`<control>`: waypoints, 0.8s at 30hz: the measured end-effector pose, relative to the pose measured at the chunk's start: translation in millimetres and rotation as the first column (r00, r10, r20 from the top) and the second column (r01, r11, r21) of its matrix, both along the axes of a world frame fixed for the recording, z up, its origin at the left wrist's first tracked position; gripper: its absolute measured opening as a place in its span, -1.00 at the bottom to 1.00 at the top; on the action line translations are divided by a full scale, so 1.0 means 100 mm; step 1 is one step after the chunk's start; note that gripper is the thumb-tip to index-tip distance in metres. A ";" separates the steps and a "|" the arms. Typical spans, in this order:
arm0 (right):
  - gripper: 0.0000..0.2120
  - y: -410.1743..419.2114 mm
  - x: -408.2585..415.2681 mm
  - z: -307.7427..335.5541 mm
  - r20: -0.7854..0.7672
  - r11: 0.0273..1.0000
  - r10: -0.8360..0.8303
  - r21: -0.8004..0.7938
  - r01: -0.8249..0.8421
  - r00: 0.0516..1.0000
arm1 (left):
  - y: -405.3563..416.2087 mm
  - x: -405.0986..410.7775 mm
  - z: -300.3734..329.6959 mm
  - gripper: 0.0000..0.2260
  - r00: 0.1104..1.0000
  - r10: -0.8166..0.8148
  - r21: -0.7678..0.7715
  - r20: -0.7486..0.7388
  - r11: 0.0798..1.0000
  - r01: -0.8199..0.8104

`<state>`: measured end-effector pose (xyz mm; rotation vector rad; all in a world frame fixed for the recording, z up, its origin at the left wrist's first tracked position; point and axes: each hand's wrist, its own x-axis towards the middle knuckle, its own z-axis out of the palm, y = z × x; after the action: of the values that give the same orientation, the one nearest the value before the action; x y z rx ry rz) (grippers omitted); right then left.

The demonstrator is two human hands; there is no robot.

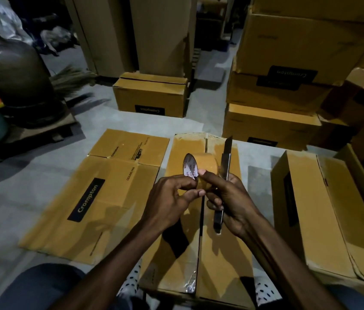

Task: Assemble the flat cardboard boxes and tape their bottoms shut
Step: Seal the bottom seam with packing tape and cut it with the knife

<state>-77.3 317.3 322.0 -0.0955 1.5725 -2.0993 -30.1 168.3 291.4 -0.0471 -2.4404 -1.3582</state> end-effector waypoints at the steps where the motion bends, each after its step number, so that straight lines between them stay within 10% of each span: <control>1: -0.79 0.00 0.01 0.01 -0.005 1.000 0.005 -0.002 -0.005 1.000 | 0.00 0.00 -0.01 -0.87 1.000 0.000 0.006 0.001 1.000 0.000; 24: -0.86 -0.09 -0.02 -0.02 -0.032 0.997 -0.078 -0.017 0.077 0.996 | 0.02 0.02 0.05 -0.84 0.995 -0.017 -0.063 -0.096 0.998 0.011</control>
<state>-79.6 308.7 320.0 -0.0753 1.6023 -2.1805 -28.2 170.2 296.0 -0.1420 -2.4057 -1.2559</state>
